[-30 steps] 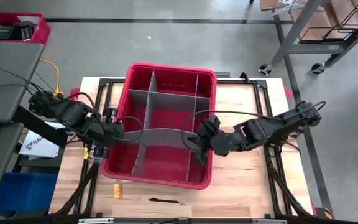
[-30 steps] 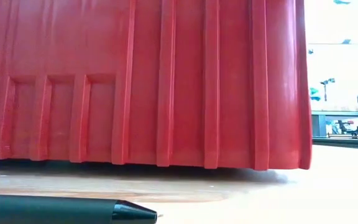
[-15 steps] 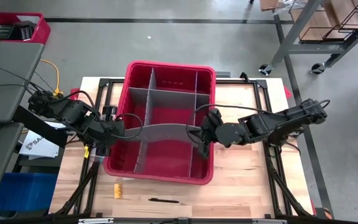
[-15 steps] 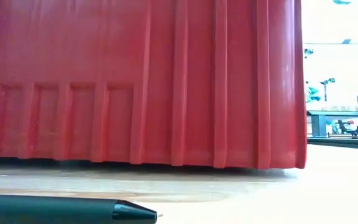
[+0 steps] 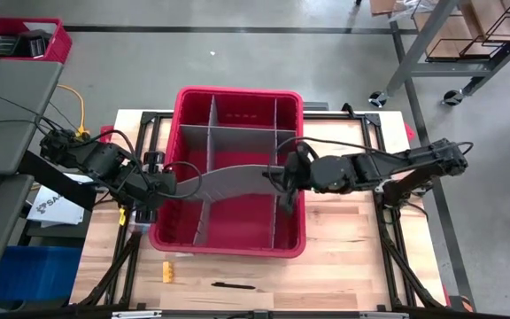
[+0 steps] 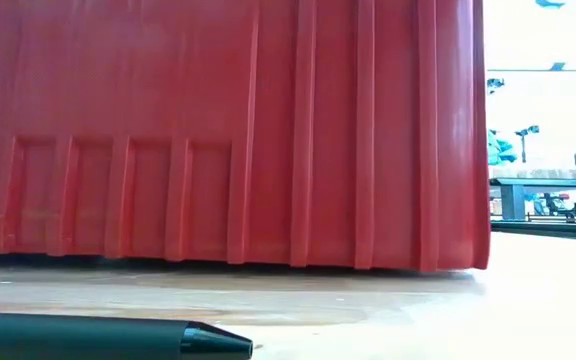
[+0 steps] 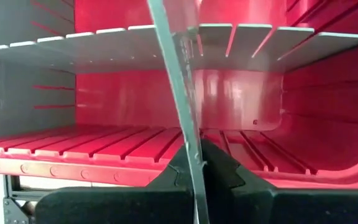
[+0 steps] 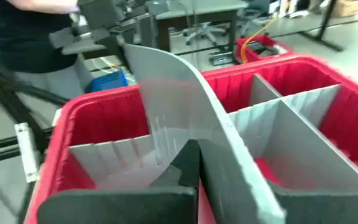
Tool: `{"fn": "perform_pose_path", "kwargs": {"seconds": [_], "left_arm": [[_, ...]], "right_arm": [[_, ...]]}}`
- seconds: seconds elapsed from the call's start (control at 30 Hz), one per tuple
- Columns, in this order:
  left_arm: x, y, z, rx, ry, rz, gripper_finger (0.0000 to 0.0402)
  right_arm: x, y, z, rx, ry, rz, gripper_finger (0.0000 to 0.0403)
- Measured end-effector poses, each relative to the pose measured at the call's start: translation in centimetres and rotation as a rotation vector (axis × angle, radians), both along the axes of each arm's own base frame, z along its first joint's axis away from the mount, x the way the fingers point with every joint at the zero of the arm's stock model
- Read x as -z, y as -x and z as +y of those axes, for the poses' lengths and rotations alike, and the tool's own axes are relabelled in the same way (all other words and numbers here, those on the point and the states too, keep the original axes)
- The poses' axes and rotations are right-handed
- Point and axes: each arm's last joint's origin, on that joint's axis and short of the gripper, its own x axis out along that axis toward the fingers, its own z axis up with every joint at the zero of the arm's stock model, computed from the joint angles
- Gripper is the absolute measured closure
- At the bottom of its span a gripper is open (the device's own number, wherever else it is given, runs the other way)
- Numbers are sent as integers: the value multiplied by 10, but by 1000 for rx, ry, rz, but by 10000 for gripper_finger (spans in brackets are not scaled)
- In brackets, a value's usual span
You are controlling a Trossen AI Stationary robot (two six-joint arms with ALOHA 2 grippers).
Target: Sort Items/Unsort Items
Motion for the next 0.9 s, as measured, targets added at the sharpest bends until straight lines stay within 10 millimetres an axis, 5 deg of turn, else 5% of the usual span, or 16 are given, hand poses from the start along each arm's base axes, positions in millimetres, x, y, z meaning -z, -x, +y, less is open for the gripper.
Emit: {"fn": "perform_pose_path", "kwargs": {"seconds": [0.27, 0.47, 0.7, 0.9], "left_arm": [[0, 0, 0, 7, -5, 7, 401], [1, 1, 1, 7, -8, 19, 401], [1, 2, 0, 16, 4, 26, 401], [0, 3, 1, 42, 2, 22, 401]], "right_arm": [[0, 0, 6, -44, -39, -10, 403], [23, -4, 5, -2, -52, -71, 403], [19, -5, 4, -23, -67, -108, 403], [21, 7, 24, -74, -126, -53, 402]]}}
